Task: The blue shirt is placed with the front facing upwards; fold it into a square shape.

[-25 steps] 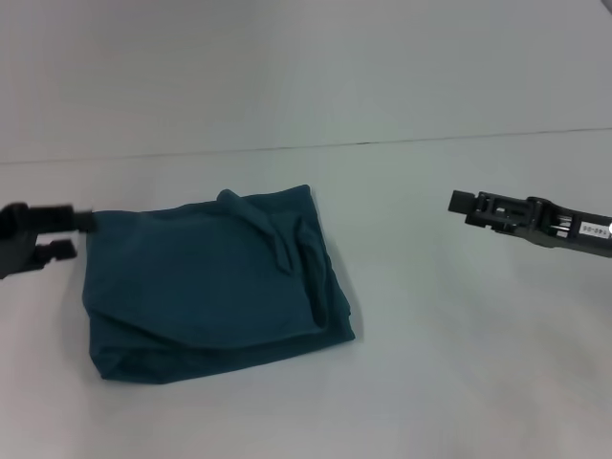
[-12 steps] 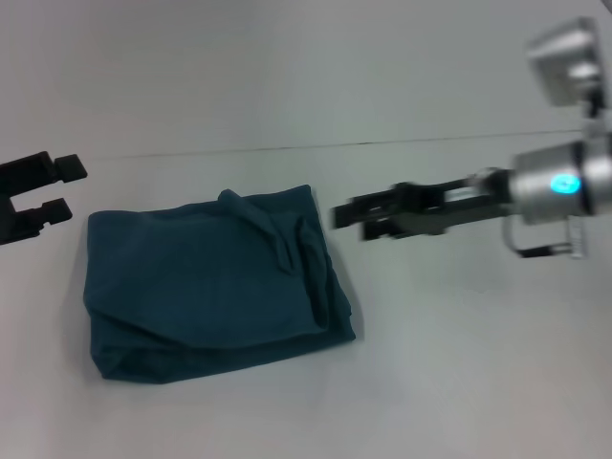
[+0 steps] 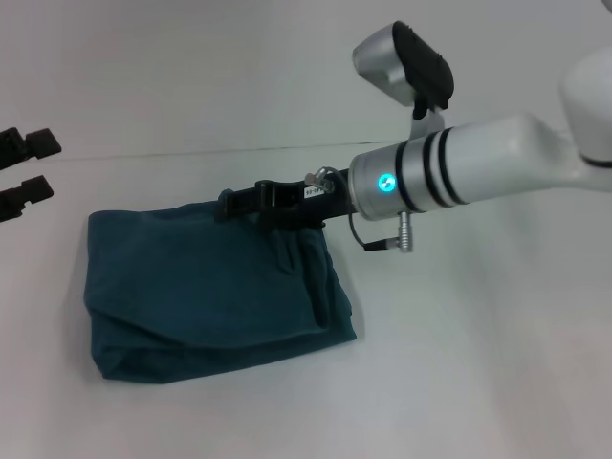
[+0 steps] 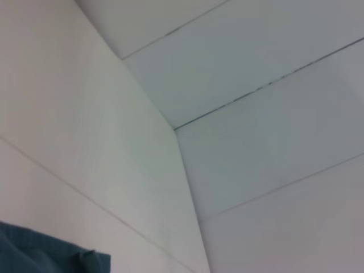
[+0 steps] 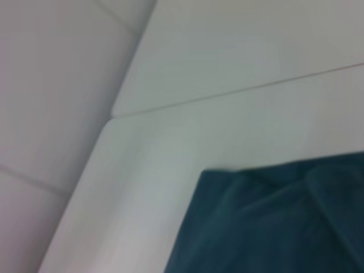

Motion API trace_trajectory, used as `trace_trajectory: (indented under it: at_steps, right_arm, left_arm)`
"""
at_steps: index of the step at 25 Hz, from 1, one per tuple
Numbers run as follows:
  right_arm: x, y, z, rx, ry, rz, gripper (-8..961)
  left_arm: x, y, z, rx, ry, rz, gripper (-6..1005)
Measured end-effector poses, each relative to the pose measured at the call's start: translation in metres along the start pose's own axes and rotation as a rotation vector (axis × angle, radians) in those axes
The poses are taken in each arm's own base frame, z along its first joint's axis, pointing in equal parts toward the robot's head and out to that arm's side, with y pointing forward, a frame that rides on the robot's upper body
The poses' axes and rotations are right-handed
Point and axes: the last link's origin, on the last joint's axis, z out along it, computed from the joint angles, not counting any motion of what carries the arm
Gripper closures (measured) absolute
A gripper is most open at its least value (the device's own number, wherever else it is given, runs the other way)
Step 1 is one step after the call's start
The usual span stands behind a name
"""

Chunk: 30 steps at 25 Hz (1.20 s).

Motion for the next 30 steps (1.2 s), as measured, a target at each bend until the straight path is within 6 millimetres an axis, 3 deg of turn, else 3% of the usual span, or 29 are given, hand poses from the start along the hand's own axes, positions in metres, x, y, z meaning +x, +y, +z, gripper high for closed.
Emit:
trace_trajectory:
  at_steps: [9, 22, 30]
  right_arm:
    - [0.003, -0.009, 0.019, 0.099, -0.093, 0.023, 207]
    - [0.011, -0.004, 0.028, 0.110, -0.048, 0.003, 207]
    - [0.007, -0.018, 0.025, 0.183, -0.080, 0.006, 212]
  left_arm:
    - [0.000, 0.000, 0.001, -0.010, 0.014, -0.007, 197]
    - [0.000, -0.001, 0.004, -0.010, 0.017, -0.012, 198]
    - [-0.001, -0.003, 0.005, -0.011, 0.016, -0.020, 199]
